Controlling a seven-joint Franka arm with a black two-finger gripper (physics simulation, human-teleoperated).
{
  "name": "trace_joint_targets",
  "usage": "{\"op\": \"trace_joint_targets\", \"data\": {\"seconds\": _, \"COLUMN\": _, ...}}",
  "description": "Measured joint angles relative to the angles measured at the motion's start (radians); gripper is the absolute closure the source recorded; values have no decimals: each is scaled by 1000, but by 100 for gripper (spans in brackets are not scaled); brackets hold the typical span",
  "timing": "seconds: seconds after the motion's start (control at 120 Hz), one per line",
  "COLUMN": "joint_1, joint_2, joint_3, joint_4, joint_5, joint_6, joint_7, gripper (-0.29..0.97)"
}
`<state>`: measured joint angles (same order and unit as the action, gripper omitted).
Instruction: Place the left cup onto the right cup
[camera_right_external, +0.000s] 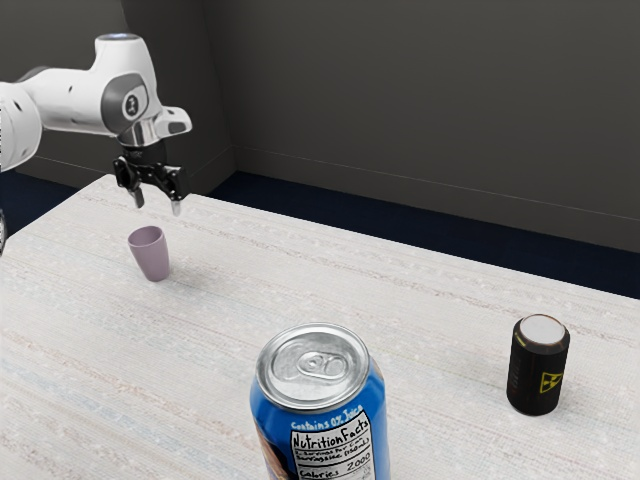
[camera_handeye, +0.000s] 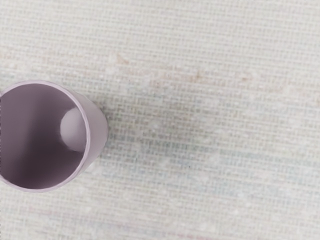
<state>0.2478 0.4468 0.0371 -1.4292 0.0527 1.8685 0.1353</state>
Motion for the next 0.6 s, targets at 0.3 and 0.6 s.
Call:
{"op": "trace_joint_targets", "data": {"seconds": 0.3, "joint_1": 81, "joint_2": 130, "joint_3": -46, "joint_4": 75, "joint_5": -27, "joint_6": 43, "joint_7": 111, "gripper": 8}}
{"op": "trace_joint_targets", "data": {"seconds": 0.6, "joint_1": 135, "joint_2": 205, "joint_3": -84, "joint_4": 110, "joint_5": -37, "joint_6": 73, "joint_7": 197, "gripper": 9}}
